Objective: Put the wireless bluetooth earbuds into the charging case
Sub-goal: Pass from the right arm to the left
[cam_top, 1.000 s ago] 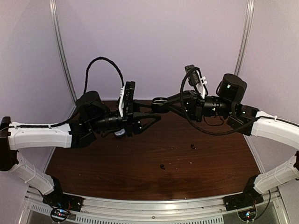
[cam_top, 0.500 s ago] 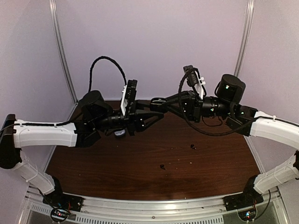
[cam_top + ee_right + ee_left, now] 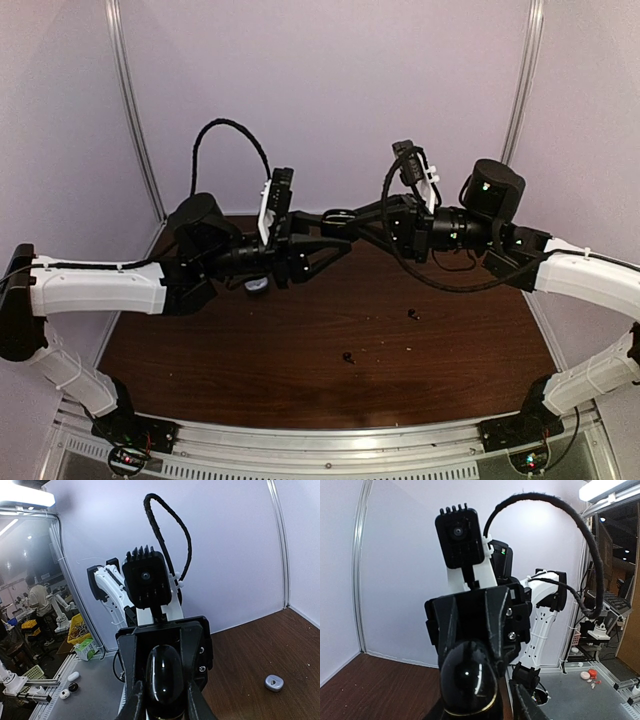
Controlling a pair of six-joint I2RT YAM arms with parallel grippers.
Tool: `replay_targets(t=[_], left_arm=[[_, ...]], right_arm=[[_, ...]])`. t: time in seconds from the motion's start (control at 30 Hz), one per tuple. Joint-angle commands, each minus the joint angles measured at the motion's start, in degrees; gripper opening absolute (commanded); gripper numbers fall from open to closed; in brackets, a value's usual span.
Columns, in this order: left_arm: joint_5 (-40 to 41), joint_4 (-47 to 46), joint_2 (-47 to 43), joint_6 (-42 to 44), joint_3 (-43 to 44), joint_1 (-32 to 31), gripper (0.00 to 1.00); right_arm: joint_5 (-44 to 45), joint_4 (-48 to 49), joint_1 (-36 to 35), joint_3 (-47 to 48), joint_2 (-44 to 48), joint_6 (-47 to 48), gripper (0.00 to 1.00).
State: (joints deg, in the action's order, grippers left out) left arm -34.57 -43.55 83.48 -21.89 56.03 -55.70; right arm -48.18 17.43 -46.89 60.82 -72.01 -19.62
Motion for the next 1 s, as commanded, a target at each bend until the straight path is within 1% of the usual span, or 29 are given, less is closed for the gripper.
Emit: replay_targets(t=[0.0, 0.13, 0.27, 0.5, 0.6, 0.67, 0.8, 0.87, 0.9, 0.97], left_arm=[[-0.09, -3.36, 0.68, -1.54, 2.25, 0.24, 0.36], [-0.01, -4.32, 1.14, -2.71, 2.24, 0.26, 0.33], [0.38, -6.29, 1.32, -4.3, 1.71, 0.27, 0.32], [0.29, -6.9, 1.03, -4.2, 1.31, 0.33, 0.17], [0.02, -6.28, 0.6, -2.88, 0.98, 0.37, 0.08], [-0.15, -4.86, 0.19, -1.4, 1.0, 0.36, 0.05], [-0.47, 1.17, -0.78, 2.81, 1.8, 0.35, 0.01], [-0.48, 4.14, -1.3, 4.97, 1.91, 0.34, 0.0], [-0.46, 5.28, -1.51, 5.92, 1.7, 0.33, 0.0], [0.02, 6.32, -1.97, 6.8, 1.03, 0.39, 0.0]], right_arm=[[0.85, 0.7, -0.19, 0.29, 1.08, 0.76, 0.08], [1.07, 0.76, -0.17, 0.0, 1.43, 0.89, 0.08], [1.07, 0.67, -0.3, -0.25, 1.77, 1.07, 0.08], [1.13, 0.21, -0.3, -0.52, 2.21, 1.3, 0.09], [1.27, -0.76, -0.3, -0.52, 2.51, 2.13, 0.1], [1.45, -1.94, -0.3, -0.33, 2.99, 3.07, 0.15], [2.89, -6.62, -0.18, 1.19, 3.87, 6.1, 0.36], [3.95, -10.18, -0.13, 2.62, 3.98, 7.77, 0.51], [4.57, -11.6, -0.07, 3.13, 3.98, 8.29, 0.56], [5.17, -13.45, -0.04, 3.89, 3.92, 9.23, 0.61]])
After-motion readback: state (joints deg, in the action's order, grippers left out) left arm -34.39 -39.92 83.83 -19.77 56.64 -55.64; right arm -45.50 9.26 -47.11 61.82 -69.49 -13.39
